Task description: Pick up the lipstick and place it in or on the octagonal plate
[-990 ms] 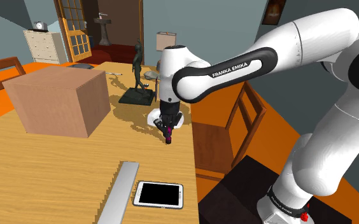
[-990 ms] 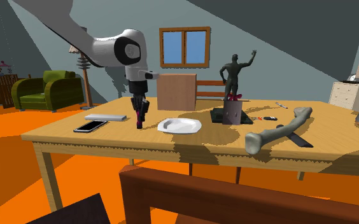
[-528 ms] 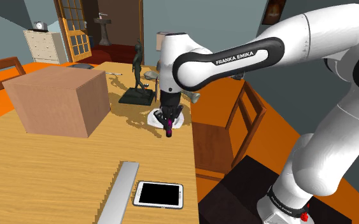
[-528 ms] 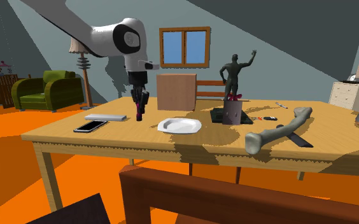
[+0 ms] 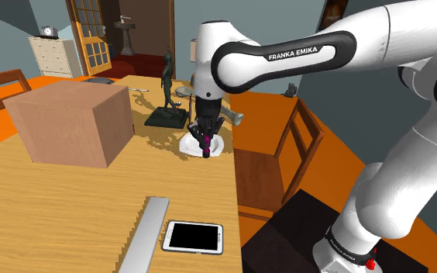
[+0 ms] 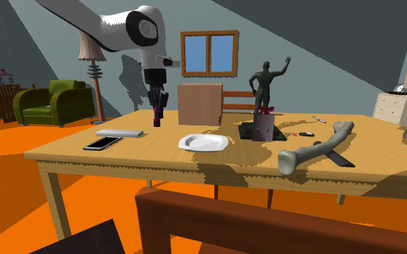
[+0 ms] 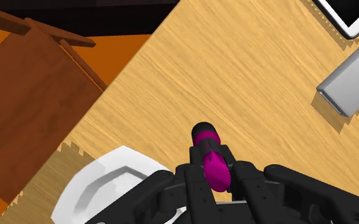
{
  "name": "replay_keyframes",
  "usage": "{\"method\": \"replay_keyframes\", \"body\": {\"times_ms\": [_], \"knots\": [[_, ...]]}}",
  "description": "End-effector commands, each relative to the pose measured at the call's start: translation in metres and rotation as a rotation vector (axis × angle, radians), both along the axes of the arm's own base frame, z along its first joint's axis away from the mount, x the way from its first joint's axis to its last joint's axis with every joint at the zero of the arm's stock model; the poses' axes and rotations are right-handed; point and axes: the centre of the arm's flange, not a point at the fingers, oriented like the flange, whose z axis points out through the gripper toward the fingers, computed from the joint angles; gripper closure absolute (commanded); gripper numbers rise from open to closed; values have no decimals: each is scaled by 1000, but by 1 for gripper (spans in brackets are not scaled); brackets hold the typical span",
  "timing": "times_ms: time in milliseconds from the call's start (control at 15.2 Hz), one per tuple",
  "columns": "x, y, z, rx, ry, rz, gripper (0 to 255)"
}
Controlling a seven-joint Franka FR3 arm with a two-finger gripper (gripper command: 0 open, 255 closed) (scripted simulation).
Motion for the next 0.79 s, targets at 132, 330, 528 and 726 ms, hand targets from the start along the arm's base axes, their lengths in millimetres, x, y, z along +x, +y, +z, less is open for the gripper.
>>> {"method": "replay_keyframes", "body": {"times_ms": [132, 330, 528, 726], "knots": [[32, -23, 8, 0, 0, 0, 255], [64, -46, 10, 0, 0, 0, 255], [96, -70, 12, 0, 0, 0, 255], [128, -93, 14, 0, 0, 0, 255]]}}
